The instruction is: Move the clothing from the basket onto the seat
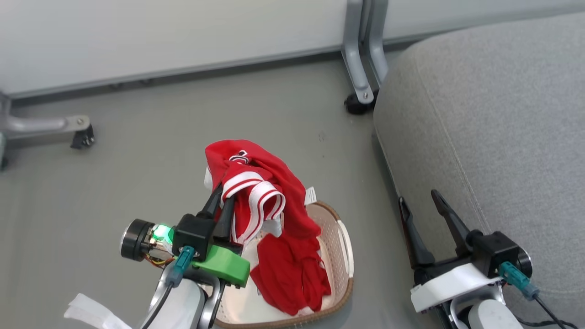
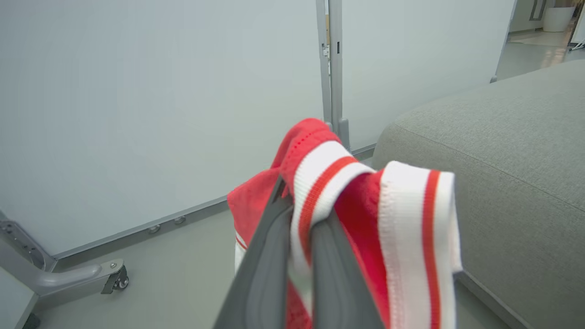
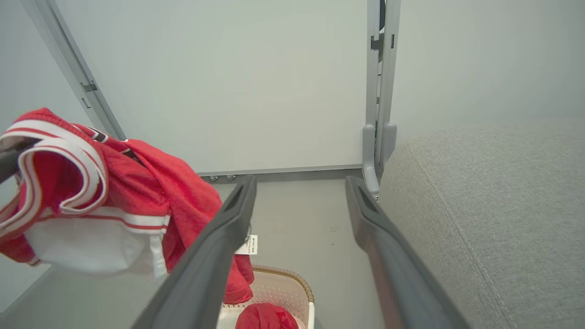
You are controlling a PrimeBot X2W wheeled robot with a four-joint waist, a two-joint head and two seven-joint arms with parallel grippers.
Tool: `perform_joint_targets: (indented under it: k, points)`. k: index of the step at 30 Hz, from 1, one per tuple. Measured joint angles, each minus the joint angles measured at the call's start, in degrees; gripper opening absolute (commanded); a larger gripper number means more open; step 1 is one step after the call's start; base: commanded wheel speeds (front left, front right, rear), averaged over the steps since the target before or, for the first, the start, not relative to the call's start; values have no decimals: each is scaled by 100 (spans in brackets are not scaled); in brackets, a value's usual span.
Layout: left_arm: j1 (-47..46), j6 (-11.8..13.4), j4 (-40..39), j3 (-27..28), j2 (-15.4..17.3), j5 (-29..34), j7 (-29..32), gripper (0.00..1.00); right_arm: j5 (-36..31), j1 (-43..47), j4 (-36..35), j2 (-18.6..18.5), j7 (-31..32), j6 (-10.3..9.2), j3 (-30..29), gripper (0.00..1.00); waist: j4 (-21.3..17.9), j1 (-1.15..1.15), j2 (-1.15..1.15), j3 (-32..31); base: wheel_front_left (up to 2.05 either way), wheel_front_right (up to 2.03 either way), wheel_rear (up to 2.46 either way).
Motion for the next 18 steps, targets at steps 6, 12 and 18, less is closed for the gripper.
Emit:
perform_joint_targets:
  k: [6,12,18]
  points:
    - [54,-164,-681,181,-82,346,0,0,-5,81,19,-2,0,0,91,100,82,0,0,-478,0,0,0]
    - [57,-368,-1090,266,-177,480,-8,0,-48,106,-12,-13,0,0,219,100,125,0,0,-723,0,0,0]
    - [31,-590,-1115,213,-303,500,-8,0,-104,65,-7,-166,0,0,588,100,150,0,0,-690,0,0,0]
